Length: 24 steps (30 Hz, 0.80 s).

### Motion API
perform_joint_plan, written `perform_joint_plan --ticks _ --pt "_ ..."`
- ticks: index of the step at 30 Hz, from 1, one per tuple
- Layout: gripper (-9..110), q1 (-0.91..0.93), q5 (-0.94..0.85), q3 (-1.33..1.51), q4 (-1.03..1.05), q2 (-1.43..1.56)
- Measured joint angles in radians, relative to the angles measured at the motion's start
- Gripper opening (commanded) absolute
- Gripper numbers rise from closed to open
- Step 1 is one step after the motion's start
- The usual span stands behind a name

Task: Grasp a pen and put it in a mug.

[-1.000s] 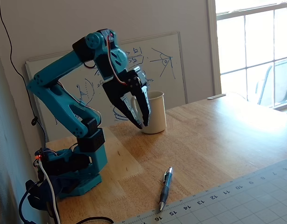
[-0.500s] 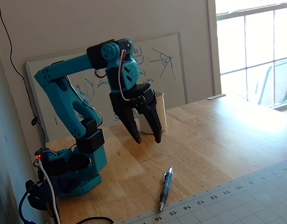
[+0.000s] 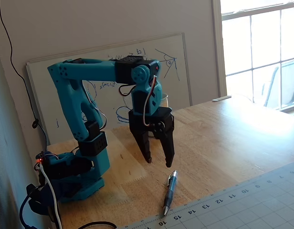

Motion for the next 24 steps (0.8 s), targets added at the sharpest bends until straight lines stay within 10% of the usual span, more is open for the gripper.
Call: perform_joint_plan --ticks 24 --pt "19 -0.003 0.000 0.000 -0.238 -0.261"
